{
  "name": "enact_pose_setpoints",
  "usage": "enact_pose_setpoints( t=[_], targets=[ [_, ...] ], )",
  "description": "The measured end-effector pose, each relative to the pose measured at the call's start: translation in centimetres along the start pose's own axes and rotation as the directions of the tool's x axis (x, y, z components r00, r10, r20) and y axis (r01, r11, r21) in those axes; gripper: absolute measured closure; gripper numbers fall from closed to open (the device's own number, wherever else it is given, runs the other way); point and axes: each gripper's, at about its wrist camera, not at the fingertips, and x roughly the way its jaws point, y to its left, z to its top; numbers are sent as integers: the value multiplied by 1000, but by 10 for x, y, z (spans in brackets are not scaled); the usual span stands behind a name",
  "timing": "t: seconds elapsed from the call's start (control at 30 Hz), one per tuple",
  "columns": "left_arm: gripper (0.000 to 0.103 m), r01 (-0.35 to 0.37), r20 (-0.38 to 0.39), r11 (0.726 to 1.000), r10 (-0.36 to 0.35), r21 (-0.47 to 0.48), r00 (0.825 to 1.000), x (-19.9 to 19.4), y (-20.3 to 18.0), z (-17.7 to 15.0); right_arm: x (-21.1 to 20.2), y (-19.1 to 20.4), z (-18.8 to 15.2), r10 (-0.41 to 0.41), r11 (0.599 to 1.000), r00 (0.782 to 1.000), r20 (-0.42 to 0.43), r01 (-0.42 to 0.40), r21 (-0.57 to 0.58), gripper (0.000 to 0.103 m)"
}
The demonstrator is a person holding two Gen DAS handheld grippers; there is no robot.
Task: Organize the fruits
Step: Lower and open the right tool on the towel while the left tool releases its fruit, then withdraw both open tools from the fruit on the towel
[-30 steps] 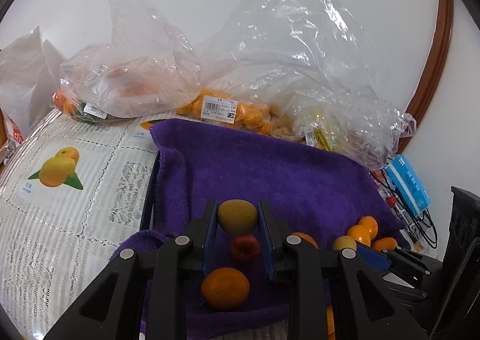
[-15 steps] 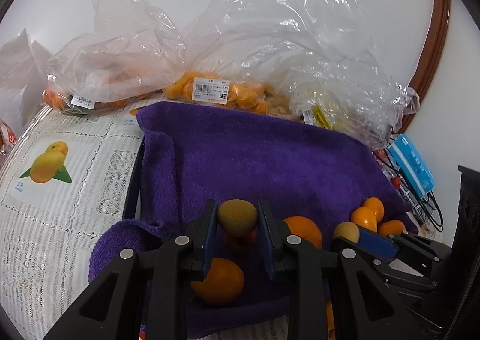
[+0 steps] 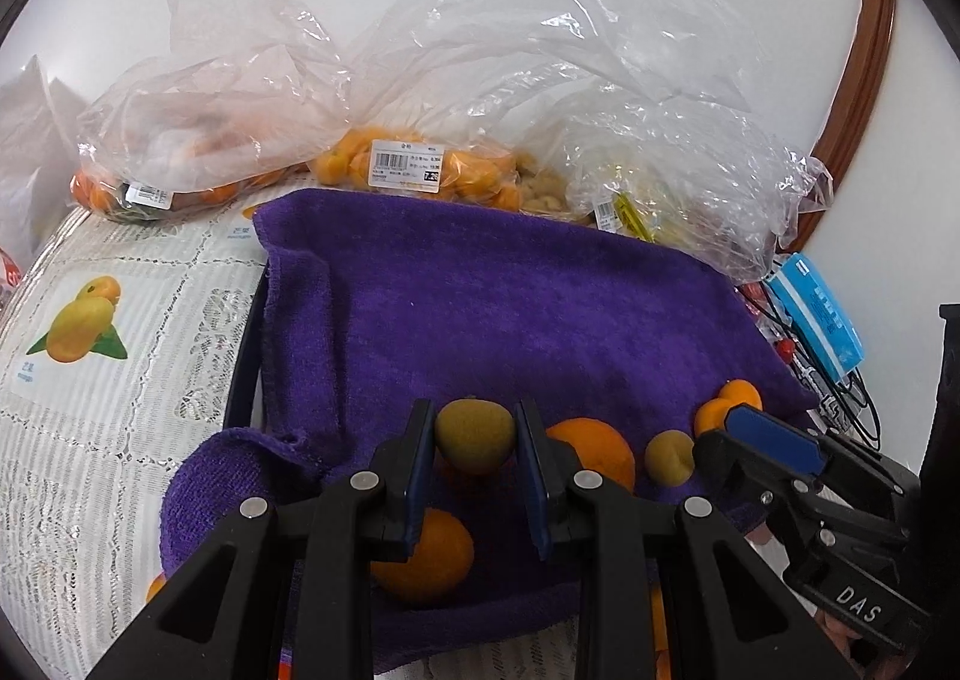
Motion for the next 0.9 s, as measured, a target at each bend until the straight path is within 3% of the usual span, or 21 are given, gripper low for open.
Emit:
enact_pose_setpoints(
  t=[0.23,0.4,0.9],
  targets=[
    [74,19,-9,1000,-19,3,1000,0,-2,-1,-2,0,0,-6,1000,1000,8,6,9,64],
    [57,41,17,999,-41,-4,999,-7,0,1,-2,0,0,-8,1000,1000,11,8,9,64],
    [55,52,103,999,-52,3,993,-29,-5,-1,-22,5,-1,-78,997,994,79,79,-3,63]
  ],
)
